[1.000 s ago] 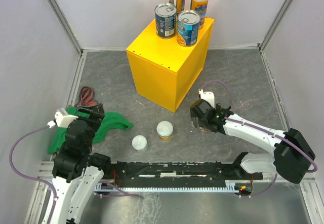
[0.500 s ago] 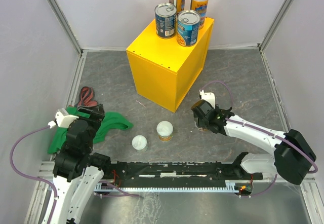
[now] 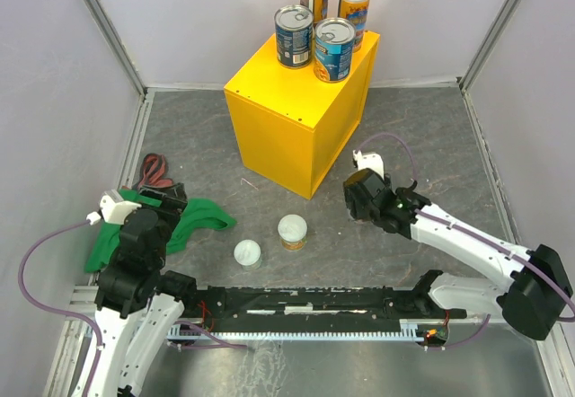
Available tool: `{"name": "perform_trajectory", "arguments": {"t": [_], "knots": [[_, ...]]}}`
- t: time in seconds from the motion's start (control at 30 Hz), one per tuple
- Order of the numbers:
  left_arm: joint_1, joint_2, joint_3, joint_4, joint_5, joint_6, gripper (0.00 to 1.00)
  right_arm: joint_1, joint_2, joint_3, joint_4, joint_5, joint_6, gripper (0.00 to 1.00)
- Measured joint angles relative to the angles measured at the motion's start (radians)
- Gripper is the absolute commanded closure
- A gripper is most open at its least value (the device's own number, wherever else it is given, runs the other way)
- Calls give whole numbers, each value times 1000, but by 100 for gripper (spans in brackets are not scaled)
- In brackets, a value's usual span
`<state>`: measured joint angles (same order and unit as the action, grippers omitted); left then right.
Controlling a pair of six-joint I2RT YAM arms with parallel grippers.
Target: Place and organize the canned foods onto the counter
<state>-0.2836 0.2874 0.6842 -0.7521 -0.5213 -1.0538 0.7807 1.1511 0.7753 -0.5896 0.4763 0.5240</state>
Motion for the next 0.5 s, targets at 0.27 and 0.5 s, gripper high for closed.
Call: {"name": "perform_trajectory", "arguments": {"t": [0.27,0.5], "knots": [[0,8,0,5,0,0,15,0,-31,169,-68,8,-72,62],[0,10,-5,9,0,0,15,0,-34,329,-153,33,-148,63]]}}
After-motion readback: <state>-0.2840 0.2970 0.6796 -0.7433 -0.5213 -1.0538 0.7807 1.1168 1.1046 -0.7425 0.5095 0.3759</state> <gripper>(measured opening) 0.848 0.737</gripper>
